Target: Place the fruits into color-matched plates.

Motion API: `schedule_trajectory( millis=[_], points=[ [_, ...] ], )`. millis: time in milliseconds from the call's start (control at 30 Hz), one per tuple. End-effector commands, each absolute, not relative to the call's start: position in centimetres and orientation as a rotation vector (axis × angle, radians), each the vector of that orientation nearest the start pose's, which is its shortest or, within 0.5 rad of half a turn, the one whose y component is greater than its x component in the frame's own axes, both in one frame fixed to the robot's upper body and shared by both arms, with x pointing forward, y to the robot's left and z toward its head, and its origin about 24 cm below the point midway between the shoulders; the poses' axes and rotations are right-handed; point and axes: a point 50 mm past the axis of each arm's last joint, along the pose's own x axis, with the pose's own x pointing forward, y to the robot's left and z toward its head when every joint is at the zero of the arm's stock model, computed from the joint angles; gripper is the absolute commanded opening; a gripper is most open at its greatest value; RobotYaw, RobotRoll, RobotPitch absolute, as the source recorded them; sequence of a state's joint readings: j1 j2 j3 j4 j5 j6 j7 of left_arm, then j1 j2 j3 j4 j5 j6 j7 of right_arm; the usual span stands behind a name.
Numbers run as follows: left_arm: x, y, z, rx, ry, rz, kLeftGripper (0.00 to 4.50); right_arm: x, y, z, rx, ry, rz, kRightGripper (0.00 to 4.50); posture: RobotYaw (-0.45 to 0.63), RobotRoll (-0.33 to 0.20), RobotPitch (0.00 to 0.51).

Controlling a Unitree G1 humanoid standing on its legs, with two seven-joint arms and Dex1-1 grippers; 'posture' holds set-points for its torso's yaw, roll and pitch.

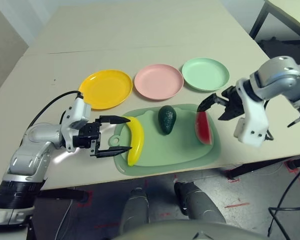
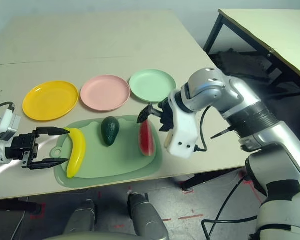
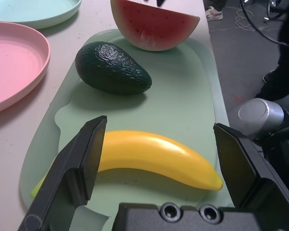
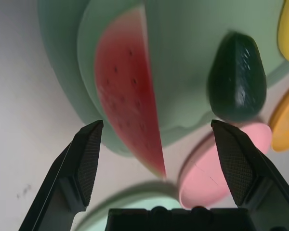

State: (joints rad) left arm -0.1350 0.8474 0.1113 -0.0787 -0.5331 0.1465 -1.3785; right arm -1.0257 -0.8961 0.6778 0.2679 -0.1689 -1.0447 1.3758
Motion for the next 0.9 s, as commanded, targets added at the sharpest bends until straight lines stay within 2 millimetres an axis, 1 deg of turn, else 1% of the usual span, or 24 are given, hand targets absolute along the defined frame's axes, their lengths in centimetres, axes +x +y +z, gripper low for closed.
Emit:
schedule_trajectory(
  millis=[33, 133, 233, 367, 467, 700, 900],
  points=[
    [23.8, 24.2, 14.7, 0.333, 0.105, -1.309, 4.5, 28.8, -14.1, 19.4, -2.095, -0.375, 1.824, 4.49, -0.06, 0.0, 0.167],
    [24.1, 24.6, 14.8, 0.341, 0.105, -1.283, 4.5, 29.0, -14.0, 18.5, -2.086, -0.357, 1.832, 4.49, -0.06, 0.0, 0.168],
    [24.0, 24.7, 14.8, 0.343, 0.106, -1.281, 4.5, 29.4, -14.3, 17.7, -2.102, -0.318, 1.838, 4.49, -0.05, 0.0, 0.168],
    [23.9, 24.9, 14.9, 0.345, 0.107, -1.274, 4.5, 29.3, -14.5, 17.3, -2.101, -0.296, 1.857, 4.49, -0.05, 0.0, 0.168],
    [23.9, 25.1, 15.1, 0.336, 0.096, -1.249, 4.5, 29.2, -14.6, 17.0, -2.115, -0.273, 1.877, 4.49, -0.03, 0.0, 0.174],
    [23.6, 25.2, 14.9, 0.34, 0.111, -1.254, 4.5, 29.1, -14.1, 16.8, -2.104, -0.27, 1.889, 4.49, -0.02, 0.0, 0.176],
    [23.4, 24.9, 14.8, 0.321, 0.108, -1.264, 4.5, 29.0, -13.5, 17.3, -2.096, -0.273, 1.869, 4.49, -0.03, 0.0, 0.173]
  ],
)
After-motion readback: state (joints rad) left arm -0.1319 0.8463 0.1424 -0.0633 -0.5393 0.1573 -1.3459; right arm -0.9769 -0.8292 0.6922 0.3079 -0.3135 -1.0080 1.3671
